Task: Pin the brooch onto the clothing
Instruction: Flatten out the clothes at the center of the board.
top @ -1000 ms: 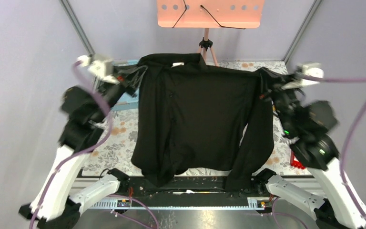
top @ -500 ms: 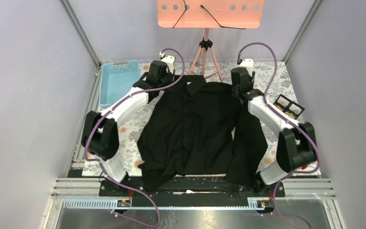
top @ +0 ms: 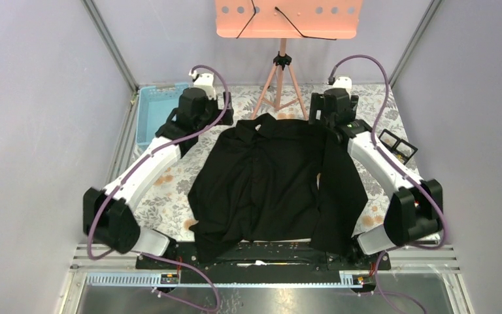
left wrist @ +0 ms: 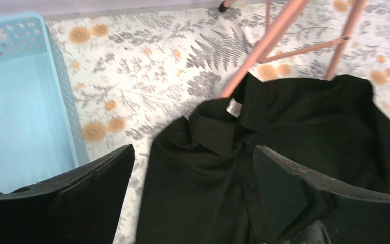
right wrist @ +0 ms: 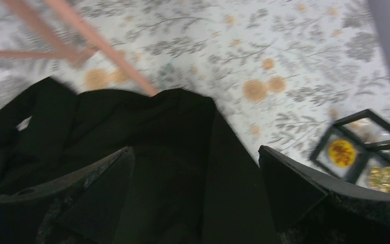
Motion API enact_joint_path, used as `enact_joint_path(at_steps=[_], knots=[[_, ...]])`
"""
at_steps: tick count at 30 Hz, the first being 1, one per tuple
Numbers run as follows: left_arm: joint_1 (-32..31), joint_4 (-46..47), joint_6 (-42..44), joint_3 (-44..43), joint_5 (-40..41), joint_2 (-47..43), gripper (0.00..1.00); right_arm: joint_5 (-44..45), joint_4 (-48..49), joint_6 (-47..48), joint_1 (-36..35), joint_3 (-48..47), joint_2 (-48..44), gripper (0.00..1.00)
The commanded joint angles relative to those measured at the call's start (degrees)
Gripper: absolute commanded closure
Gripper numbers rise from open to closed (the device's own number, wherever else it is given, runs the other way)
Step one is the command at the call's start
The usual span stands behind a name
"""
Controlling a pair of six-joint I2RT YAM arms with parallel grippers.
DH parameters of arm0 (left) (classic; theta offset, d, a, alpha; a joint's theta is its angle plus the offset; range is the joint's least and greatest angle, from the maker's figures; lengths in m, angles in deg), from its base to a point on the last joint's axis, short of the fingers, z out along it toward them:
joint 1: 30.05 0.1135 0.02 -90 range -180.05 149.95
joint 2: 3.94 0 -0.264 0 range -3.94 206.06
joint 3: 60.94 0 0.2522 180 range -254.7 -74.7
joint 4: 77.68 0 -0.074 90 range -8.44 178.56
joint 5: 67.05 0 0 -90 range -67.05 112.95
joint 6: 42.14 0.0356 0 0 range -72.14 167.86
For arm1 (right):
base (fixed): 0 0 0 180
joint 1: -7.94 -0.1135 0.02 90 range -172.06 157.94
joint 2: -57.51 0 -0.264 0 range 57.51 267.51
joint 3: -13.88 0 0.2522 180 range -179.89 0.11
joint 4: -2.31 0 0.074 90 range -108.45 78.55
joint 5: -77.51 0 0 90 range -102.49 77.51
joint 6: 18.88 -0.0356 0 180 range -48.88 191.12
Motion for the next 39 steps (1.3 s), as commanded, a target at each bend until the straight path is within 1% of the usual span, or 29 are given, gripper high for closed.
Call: enact_joint_path(at_steps=[1, 2, 4, 7, 9, 14, 17, 19, 22, 25, 27, 29, 33, 35, 36, 38, 39], knots=[[-0.7, 5.91, -11.76, 11.57, -6.27, -9.13, 0.03, -15.21, -5.86, -7.33, 0.09, 6.29, -8.97, 0.0], [-1.01, 7.64, -14.09, 15.02, -7.64, -10.86, 0.03, -17.32, -5.47, -8.55, 0.11, 8.79, -11.04, 0.0], [-1.57, 9.71, -18.29, 20.91, -11.53, -13.13, 0.03, -17.89, -6.97, -11.47, 0.11, 12.85, -14.53, 0.0], [-2.65, 11.07, -23.63, 27.32, -13.81, -14.52, 0.03, -17.49, -11.17, -13.36, 0.1, 15.76, -18.29, 0.0], [-4.73, 12.16, -26.05, 30.48, -13.87, -14.97, 0.03, -17.38, -13.33, -14.16, 0.1, 17.35, -20.45, 0.0], [-15.78, 12.54, -28.0, 32.81, -9.21, -13.91, 0.03, -17.99, -15.61, -18.24, 0.11, 23.35, -25.54, 0.0], [-20.3, 15.17, -30.16, 34.26, -7.02, -12.24, 0.04, -14.71, -15.92, -20.25, 0.15, 26.58, -27.25, 0.0], [-23.38, 18.38, -31.41, 35.24, -5.65, -10.82, 0.04, -14.43, -16.51, -20.58, 0.18, 26.98, -27.12, 0.01], [-26.82, 20.04, -32.41, 35.79, -3.05, -7.86, 0.05, -15.16, -17.48, -21.4, 0.29, 26.45, -25.59, 0.01], [-28.02, 20.12, -33.68, 36.86, -1.0, -5.55, 0.05, -15.3, -18.56, -22.24, 0.45, 25.8, -24.5, 0.02], [-28.33, 20.37, -34.53, 38.45, 0.0, -5.22, 0.05, -15.92, -19.75, -22.43, 0.46, 25.45, -24.47, 0.05], [-28.62, 20.6, -35.3, 40.32, 0.84, -5.48, 0.05, -18.33, -20.67, -21.72, 0.44, 25.43, -24.37, 0.11], [-29.27, 19.31, -36.17, 43.12, 3.92, -7.5, 0.05, -26.59, -22.97, -20.55, -0.72, 26.33, -22.34, 0.24], [-29.31, 18.43, -36.36, 44.12, 5.23, -8.48, 0.05, -26.44, -24.26, -20.48, -3.3, 27.08, -21.5, 0.26], [-29.28, 18.04, -36.44, 44.52, 5.67, -8.93, 0.06, -24.37, -25.01, -20.56, -4.83, 27.43, -21.07, 0.26], [-29.31, 17.26, -36.16, 44.82, 6.04, -9.73, 0.1, -21.96, -26.39, -20.96, -7.4, 28.03, -20.07, 0.27], [-29.3, 16.89, -36.0, 44.79, 5.95, -10.0, 0.16, -21.45, -26.59, -21.43, -8.05, 28.38, -19.61, 0.28]])
